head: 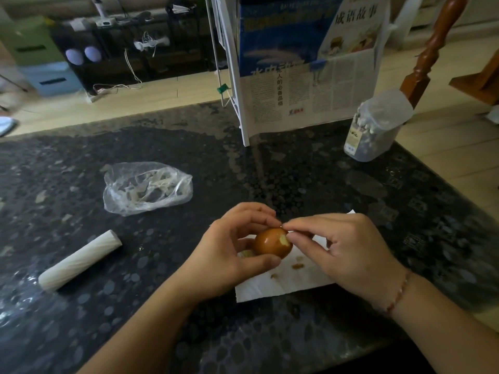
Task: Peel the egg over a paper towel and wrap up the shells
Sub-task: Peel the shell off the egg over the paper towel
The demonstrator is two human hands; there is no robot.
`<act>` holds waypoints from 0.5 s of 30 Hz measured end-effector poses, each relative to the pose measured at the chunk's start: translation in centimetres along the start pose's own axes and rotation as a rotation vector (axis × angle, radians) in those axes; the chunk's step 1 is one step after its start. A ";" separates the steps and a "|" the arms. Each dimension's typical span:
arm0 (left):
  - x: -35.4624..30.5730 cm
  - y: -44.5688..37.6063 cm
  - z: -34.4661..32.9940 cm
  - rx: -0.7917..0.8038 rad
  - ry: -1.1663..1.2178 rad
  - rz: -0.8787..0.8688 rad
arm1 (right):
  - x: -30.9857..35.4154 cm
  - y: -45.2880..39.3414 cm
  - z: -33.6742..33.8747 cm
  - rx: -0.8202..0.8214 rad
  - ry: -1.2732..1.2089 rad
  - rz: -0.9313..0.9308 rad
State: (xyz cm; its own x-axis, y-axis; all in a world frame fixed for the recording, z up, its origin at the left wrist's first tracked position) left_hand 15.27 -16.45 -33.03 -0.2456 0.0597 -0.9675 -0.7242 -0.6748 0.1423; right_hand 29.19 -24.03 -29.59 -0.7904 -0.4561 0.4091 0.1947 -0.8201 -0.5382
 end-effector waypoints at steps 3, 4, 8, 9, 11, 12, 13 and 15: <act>0.2 -0.3 -0.3 0.031 0.008 0.009 | 0.5 -0.3 0.6 0.031 0.104 0.125; 0.4 -0.3 -0.5 0.043 0.034 0.020 | 0.7 -0.3 0.8 0.045 0.151 0.173; 0.6 -0.4 -0.7 0.050 0.142 0.041 | 1.6 -0.4 0.9 0.090 0.302 0.279; 0.6 -0.4 -0.8 0.051 0.146 0.042 | 1.7 -0.4 0.8 0.096 0.321 0.287; 0.5 -0.5 -0.9 0.055 0.146 0.046 | 1.7 -0.5 0.7 0.095 0.333 0.287; 0.6 -0.5 -0.9 0.055 0.145 0.046 | 1.7 -0.6 0.7 0.094 0.334 0.281; 0.6 -0.4 -0.9 0.054 0.144 0.044 | 1.6 -0.6 0.6 0.095 0.328 0.271; 0.6 -0.4 -0.9 0.049 0.152 0.040 | 1.2 -0.6 0.5 0.094 0.266 0.217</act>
State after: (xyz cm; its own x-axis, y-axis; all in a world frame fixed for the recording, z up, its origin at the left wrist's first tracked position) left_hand 15.96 -16.82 -33.84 -0.1767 -0.0810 -0.9809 -0.7476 -0.6372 0.1873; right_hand 28.37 -24.23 -28.40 -0.8460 -0.5271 0.0799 0.4171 -0.7478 -0.5165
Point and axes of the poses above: each hand's wrist, its own y-axis away from the middle knuckle, its own z-axis out of the back of the hand, x = y × z, the point moved 7 cm from there along -y, towards the middle knuckle, and after that the axes turned 13 degrees about z, right-handed, at the moved point
